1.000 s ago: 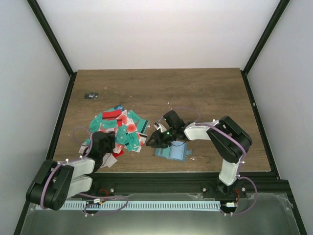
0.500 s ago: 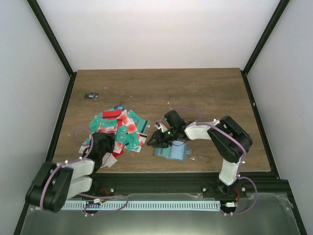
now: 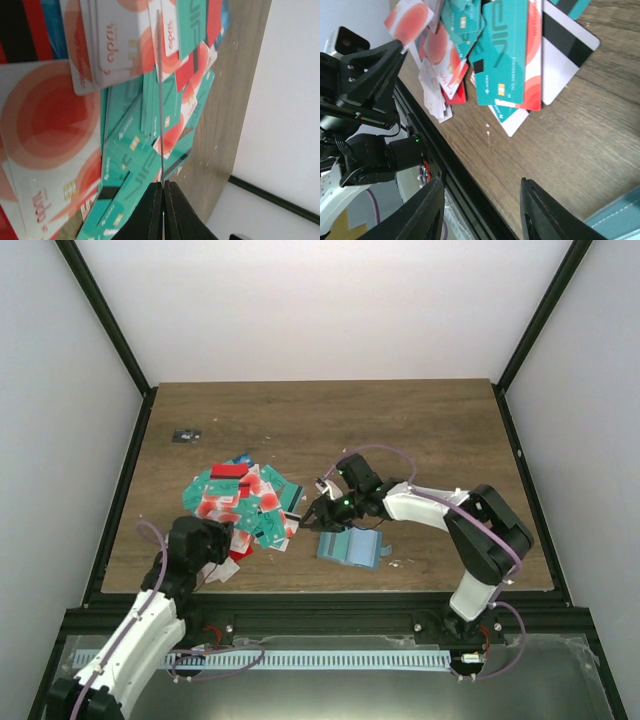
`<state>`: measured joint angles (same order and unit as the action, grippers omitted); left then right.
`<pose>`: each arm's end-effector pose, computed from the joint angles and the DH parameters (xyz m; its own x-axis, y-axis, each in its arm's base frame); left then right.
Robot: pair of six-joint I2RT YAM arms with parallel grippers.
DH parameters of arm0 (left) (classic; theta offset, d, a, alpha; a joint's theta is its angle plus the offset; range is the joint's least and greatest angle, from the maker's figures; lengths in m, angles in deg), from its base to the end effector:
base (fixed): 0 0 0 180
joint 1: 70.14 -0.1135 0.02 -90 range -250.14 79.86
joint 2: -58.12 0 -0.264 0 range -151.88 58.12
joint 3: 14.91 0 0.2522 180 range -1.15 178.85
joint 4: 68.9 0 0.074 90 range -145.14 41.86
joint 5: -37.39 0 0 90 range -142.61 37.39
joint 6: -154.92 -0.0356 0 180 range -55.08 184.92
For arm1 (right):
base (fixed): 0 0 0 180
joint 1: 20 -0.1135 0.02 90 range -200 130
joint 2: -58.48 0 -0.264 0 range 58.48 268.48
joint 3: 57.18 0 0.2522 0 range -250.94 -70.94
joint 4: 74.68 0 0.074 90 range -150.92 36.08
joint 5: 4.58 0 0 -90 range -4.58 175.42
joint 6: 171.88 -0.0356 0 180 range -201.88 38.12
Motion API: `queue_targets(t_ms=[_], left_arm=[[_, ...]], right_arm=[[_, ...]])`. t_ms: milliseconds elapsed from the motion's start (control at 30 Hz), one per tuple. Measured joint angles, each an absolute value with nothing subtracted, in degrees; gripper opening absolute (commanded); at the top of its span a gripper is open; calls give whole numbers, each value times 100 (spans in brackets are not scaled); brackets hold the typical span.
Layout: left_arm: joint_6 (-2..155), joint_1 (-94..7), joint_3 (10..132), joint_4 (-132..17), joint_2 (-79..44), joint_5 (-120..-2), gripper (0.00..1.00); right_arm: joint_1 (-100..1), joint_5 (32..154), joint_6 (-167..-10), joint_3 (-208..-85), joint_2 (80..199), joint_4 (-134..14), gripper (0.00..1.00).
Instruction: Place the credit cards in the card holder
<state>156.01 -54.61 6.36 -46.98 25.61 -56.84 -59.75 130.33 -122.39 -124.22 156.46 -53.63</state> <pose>0.1307 -0.0391 0.1463 -0.3164 -0.9469 0.0563 -0.5331 0.1285 -0.8362 0.2408 0.2329 0.1671 -0.9719 -0.2099 -0.1069 -0.2049 0.5299 0.8229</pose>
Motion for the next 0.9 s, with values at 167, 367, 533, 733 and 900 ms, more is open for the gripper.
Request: queue_targets(t_ms=[167,367,533,733,900], left_arm=[[15205,-5461,1137,-3845,2729,-6110,4],[14425,-5463,2037,-3032,2290,-6169,4],[13599,-5463,3005,-2739,1359,-6265,4],[12436,-5463,3836,-2827,498,-6997,4],[11811,-5380,3880,-3358,141,-8038,4]], right_arm=[[-5975,12956,-12010,-12577,15274,-4950,46],[-5970,12801,-11800,-12643,14802,-4598,46],[-5961,12681,-11621,-12640,14435,-4257,47],[-5953,12539,-11442,-12640,13991,-3927,50],[-5669,12515,-11433,-12616,13517,-3651,55]])
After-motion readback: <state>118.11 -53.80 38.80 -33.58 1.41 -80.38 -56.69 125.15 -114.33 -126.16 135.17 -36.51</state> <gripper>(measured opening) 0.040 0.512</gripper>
